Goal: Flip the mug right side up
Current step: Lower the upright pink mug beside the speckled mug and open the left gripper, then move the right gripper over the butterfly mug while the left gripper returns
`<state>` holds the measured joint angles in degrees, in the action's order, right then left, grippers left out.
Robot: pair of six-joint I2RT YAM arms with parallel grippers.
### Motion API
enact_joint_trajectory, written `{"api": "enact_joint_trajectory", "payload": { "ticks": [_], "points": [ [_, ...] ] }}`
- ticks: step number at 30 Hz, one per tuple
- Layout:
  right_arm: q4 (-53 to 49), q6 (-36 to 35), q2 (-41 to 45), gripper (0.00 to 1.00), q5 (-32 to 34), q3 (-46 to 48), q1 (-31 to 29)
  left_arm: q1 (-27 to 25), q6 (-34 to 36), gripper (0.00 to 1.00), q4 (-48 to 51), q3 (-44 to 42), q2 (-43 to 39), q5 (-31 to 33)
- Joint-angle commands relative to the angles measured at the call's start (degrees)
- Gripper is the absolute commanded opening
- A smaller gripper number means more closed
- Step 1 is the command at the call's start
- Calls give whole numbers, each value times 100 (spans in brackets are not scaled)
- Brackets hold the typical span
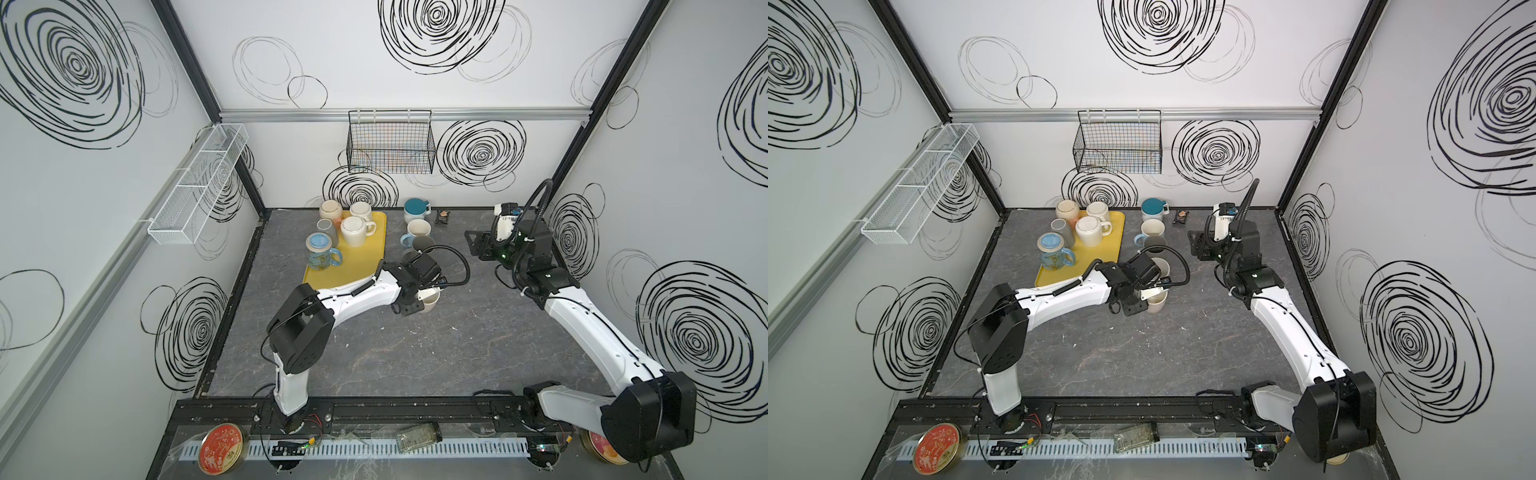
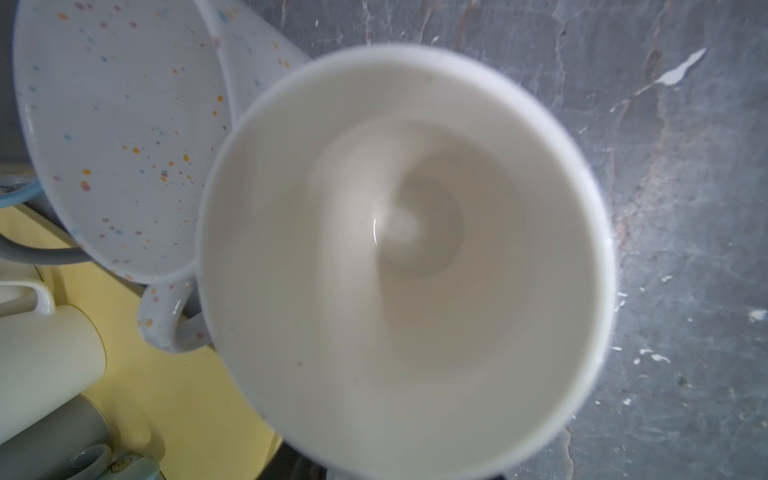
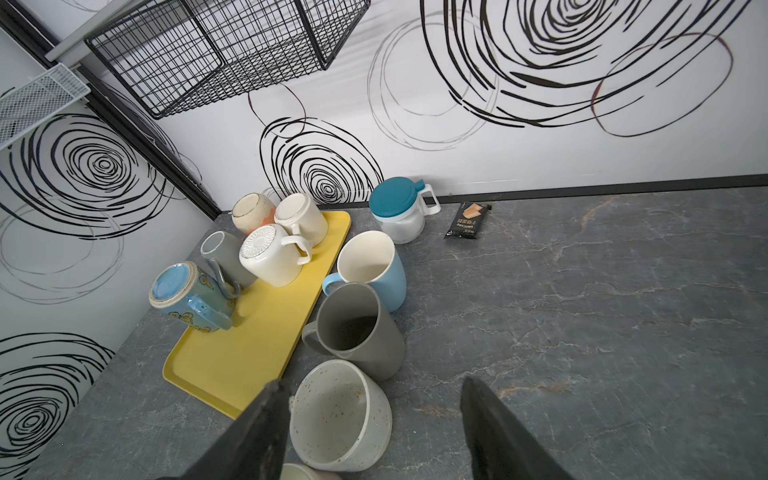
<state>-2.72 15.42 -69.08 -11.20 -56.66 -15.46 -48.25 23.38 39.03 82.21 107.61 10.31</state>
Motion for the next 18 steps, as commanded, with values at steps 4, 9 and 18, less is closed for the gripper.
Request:
{"api": "enact_joint_trajectory", "payload": {
  "ticks": [4,9,18],
  "points": [
    [142,36,-13,69,-143,24,17,61,9,47,-118,112,-569,-15],
    [236,49,-68,68,-321,10,15,166,0,50,-252,-24,-1111,-178],
    [228,-87,-409,67,-230,-207,-405,855,-221,56,-929,-766,-2392,-511]
  ]
}}
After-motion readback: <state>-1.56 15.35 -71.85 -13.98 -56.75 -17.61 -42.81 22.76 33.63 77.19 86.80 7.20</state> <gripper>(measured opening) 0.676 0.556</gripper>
